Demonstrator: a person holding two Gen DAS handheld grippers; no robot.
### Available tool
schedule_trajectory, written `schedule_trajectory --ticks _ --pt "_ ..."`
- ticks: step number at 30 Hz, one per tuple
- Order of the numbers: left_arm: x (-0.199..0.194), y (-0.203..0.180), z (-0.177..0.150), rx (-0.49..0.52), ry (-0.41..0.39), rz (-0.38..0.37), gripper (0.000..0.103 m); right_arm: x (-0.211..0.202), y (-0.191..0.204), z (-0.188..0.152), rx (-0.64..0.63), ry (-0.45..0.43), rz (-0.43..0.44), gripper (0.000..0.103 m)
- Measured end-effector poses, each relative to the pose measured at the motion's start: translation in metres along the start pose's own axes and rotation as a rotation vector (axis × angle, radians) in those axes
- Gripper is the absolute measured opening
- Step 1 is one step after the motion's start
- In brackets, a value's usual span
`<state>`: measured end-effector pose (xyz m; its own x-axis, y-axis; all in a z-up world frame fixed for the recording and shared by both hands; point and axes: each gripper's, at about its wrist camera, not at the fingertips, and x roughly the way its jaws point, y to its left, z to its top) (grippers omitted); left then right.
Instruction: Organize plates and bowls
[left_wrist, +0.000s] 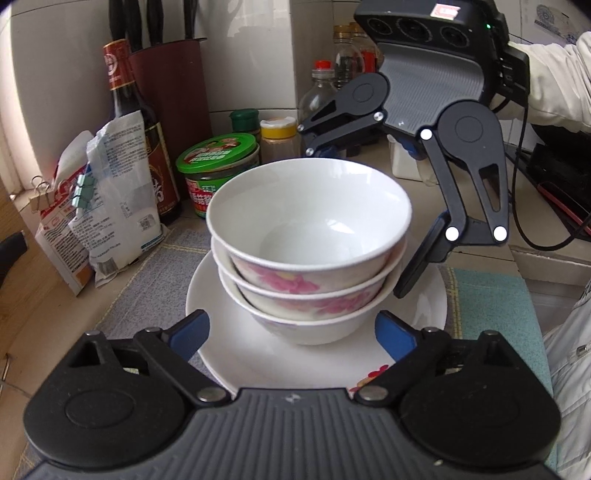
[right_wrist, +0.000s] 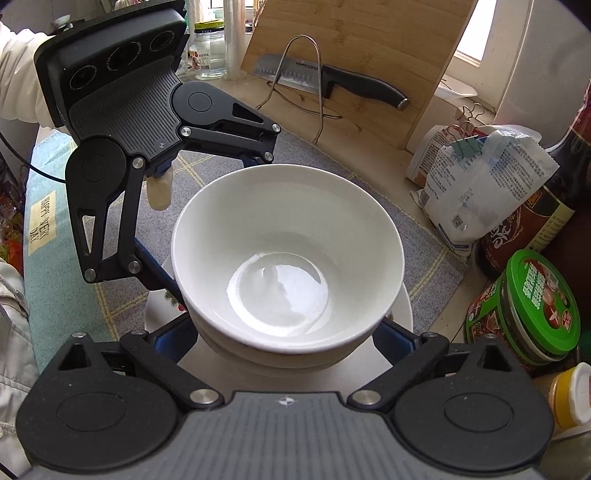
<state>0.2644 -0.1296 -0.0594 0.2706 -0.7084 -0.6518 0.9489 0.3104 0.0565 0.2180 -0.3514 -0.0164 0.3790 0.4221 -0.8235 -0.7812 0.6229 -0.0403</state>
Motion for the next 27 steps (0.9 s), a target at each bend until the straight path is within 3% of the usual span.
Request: schedule_trajectory --ticks 6,7,10,12,15,22,27 --pt "-0.036 -0.008 -0.006 -0.111 -0.085 0.159 0.098 -0.007 0.006 -0.003 -0.005 0.001 -0.022 0.103" --pt "-0.044 -0.010 -0.007 -0.123 -0.114 0.195 0.103 -0.009 0.008 -0.003 0.001 -0.004 -0.039 0.103" --pt "-0.070 -0.019 -0.014 -0.161 -0.229 0.286 0.102 -0.017 0.020 0.000 0.065 -0.013 -0.113 0.103" --pt "-0.082 -0.022 -0.017 -0.207 -0.257 0.320 0.102 -0.024 0.036 0.002 0.116 -0.027 -0.172 0.103" --pt "-0.092 -0.026 -0.019 -0.279 -0.204 0.374 0.102 -0.028 0.062 0.006 0.238 -0.025 -0.272 0.103" --pt "-0.126 -0.046 -0.027 -0.405 -0.104 0.453 0.102 -0.024 0.122 0.011 0.663 -0.006 -0.483 0.103" --pt "-0.144 -0.057 -0.033 -0.461 -0.057 0.441 0.102 -0.029 0.164 0.017 0.815 -0.020 -0.609 0.103"
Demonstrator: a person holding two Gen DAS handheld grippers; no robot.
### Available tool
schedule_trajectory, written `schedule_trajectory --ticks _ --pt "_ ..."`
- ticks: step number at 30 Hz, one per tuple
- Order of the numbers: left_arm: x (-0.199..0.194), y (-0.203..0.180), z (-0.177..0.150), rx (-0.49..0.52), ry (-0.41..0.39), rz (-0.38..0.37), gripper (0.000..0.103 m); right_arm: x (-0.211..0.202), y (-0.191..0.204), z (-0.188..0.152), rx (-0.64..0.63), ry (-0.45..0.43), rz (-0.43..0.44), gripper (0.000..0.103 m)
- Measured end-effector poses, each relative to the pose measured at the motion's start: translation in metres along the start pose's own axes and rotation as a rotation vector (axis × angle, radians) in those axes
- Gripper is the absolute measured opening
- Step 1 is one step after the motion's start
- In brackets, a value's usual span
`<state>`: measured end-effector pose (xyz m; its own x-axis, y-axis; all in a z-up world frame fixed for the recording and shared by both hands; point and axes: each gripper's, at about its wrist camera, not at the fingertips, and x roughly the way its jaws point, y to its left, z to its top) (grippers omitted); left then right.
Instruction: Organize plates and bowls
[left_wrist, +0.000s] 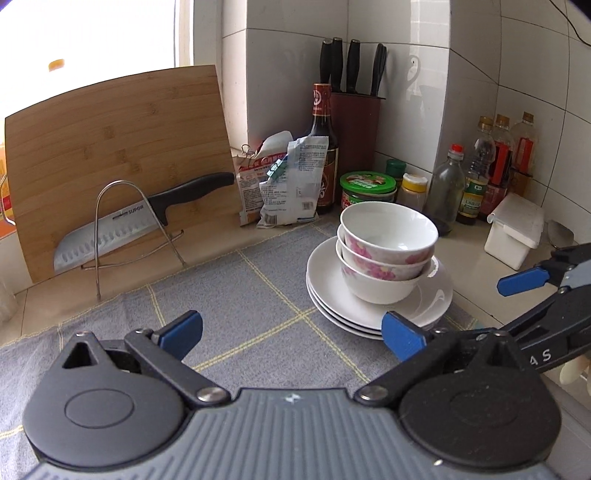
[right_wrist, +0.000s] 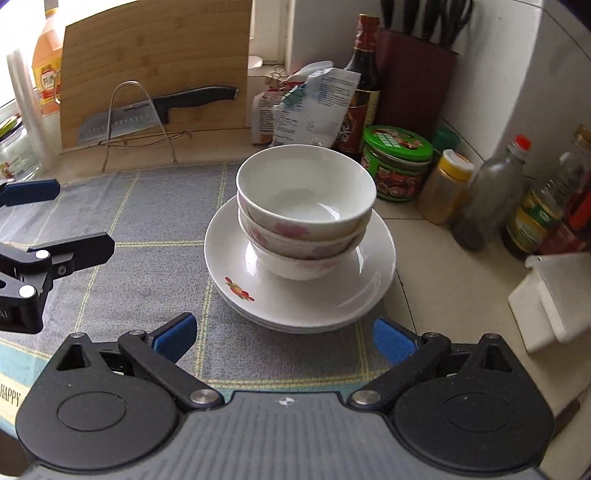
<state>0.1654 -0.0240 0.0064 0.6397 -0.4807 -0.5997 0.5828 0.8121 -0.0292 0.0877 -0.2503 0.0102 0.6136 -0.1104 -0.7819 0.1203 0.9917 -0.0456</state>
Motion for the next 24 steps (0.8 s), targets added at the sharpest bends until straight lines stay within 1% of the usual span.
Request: schedule_trajectory --ticks 5,8,10,15,24 --pt "-0.015 -0.001 -0.002 -0.015 0.025 0.035 0.102 -0.024 0.010 -0.011 0.089 -0.031 -0.061 0.103" --pt "-0.022 -0.001 -0.002 -0.021 0.035 0.029 0.102 -0.037 0.012 -0.015 0.119 -0.057 -0.094 0.103" --pt "-0.026 -0.004 -0.002 -0.009 0.032 0.039 0.102 -0.045 0.013 -0.017 0.143 -0.074 -0.107 0.103" --pt "-0.032 -0.012 -0.003 0.013 0.033 0.060 0.102 -0.054 0.015 -0.019 0.161 -0.102 -0.113 0.103" --pt "-0.035 -0.011 -0.001 -0.001 0.028 0.061 0.103 -0.058 0.017 -0.021 0.177 -0.115 -0.116 0.103"
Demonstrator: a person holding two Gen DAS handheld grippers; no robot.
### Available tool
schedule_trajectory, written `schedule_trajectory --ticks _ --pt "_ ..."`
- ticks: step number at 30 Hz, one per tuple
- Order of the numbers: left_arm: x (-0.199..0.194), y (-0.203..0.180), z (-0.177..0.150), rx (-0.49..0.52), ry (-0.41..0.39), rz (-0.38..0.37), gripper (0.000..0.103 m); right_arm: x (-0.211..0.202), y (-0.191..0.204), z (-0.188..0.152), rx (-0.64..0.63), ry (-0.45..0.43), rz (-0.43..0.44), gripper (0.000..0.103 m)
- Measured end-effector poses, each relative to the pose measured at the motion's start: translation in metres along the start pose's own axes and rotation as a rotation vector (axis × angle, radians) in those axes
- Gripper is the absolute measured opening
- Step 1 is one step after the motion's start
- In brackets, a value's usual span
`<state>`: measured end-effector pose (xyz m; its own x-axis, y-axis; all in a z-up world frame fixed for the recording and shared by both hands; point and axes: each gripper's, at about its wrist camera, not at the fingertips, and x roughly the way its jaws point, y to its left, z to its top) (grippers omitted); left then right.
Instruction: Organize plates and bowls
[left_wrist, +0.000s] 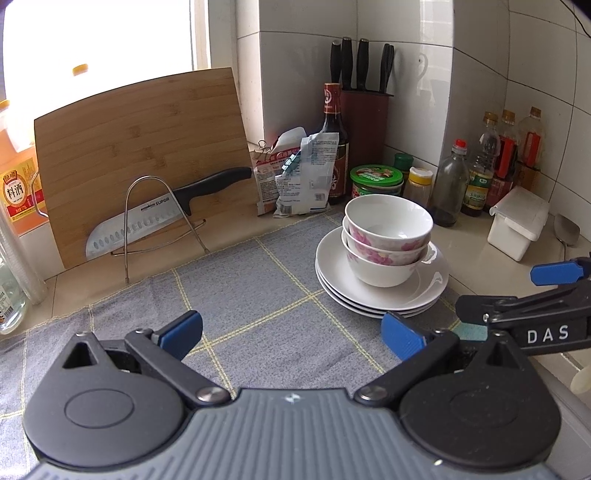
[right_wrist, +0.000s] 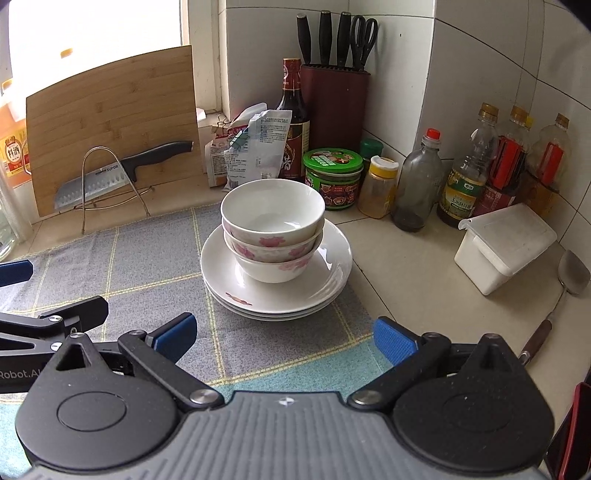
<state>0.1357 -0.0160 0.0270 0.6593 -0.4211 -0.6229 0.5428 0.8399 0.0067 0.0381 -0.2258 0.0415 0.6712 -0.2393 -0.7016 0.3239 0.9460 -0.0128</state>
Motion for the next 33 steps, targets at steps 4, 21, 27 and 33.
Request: schedule_trajectory --ticks 4,21,27,33 --pt "0.0002 -0.0009 -0.0002 -0.001 0.001 -0.003 0.102 -0.0004 0.0002 -0.0006 0.005 0.000 -0.004 0.103" --pt "0.0005 0.0007 0.0012 -0.006 0.000 -0.002 0.102 0.0001 0.0003 0.0008 0.003 -0.001 -0.010 0.103" --pt "0.0009 0.0005 0.0014 -0.005 0.002 -0.003 0.102 0.0004 0.0001 0.0018 0.000 0.001 -0.018 0.103" --pt "0.0010 0.0003 0.0015 -0.005 0.002 -0.003 0.102 0.0006 -0.0004 0.0015 0.002 0.003 -0.019 0.103"
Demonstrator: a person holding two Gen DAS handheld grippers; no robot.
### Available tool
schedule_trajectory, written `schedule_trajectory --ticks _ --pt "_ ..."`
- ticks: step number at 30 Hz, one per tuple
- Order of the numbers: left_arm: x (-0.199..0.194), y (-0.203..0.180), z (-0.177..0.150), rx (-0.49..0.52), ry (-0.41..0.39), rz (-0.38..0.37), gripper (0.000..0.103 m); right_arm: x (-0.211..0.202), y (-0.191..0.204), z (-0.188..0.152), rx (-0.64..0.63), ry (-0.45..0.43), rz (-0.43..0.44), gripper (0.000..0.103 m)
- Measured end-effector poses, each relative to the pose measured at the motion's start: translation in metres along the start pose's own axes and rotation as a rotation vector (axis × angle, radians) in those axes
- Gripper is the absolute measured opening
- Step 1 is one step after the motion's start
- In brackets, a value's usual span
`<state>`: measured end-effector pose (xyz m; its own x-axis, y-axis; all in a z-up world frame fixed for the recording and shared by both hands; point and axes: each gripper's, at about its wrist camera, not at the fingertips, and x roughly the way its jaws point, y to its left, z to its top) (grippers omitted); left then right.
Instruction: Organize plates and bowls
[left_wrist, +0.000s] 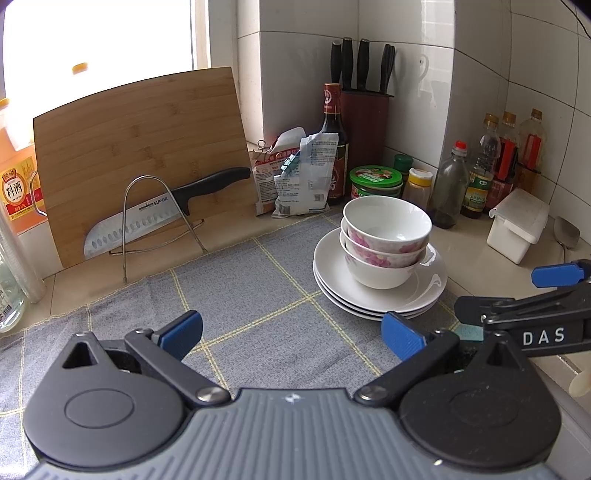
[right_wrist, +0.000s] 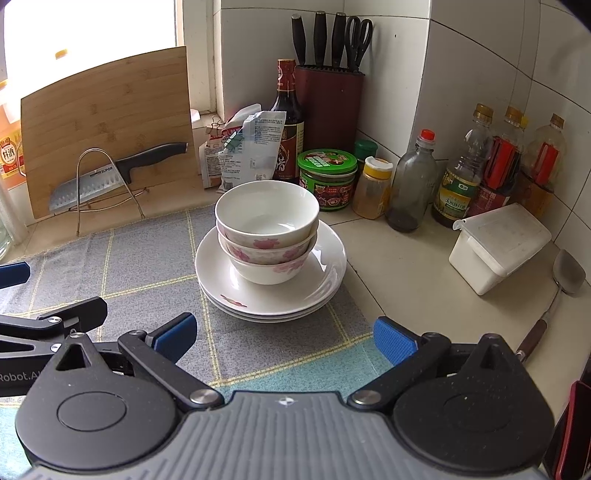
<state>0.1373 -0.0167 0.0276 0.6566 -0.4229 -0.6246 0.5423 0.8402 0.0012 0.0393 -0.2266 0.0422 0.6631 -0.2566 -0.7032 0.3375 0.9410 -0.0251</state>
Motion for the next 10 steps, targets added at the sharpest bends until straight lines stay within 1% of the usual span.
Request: schedule_trajectory --ticks 10 --pt "-0.0008 -0.0017 0.0004 0.006 -0.001 -0.010 0.102 -0.0023 -0.0006 0.0000 -0.002 0.000 -0.006 0.103"
